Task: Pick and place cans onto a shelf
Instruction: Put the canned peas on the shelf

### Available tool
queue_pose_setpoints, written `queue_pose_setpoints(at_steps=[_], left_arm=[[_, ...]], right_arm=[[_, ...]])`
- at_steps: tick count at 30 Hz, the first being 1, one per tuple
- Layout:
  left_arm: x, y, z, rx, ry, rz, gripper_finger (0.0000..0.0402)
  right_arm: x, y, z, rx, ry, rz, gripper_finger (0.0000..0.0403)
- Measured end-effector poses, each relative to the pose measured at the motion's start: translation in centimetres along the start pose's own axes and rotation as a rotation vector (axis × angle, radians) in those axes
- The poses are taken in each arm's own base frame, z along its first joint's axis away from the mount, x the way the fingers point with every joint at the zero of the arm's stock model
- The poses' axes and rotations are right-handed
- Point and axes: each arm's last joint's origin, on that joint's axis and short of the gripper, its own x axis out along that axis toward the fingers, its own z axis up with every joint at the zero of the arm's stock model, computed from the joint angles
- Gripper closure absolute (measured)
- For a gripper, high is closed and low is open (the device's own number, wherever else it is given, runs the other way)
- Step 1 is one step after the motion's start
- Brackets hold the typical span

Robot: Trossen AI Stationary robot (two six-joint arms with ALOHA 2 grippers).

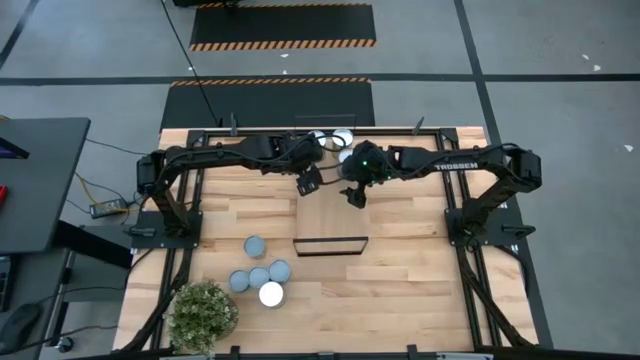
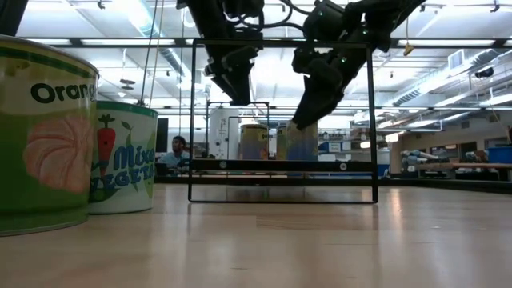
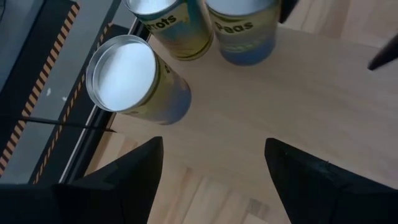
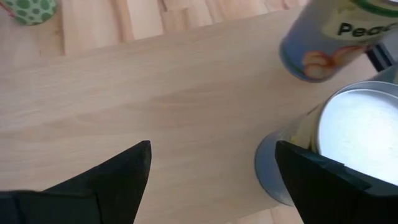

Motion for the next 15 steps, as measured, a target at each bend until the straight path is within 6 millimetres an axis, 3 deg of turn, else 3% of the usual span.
queue_pose_setpoints(at_steps=[8,15], left_arm=[[0.0,0.0,0.0,-0.001,-0.002,0.0,0.0116],[-0.9,0.1,0.3,-0.034,-0.04,-0.068,0.0116]], right_arm=[[-0.6,-0.5,0.4,0.057,0.003,0.06,0.0053],[-5.0,0.6,2.3,0.025,0.027,0.052,0.0053]])
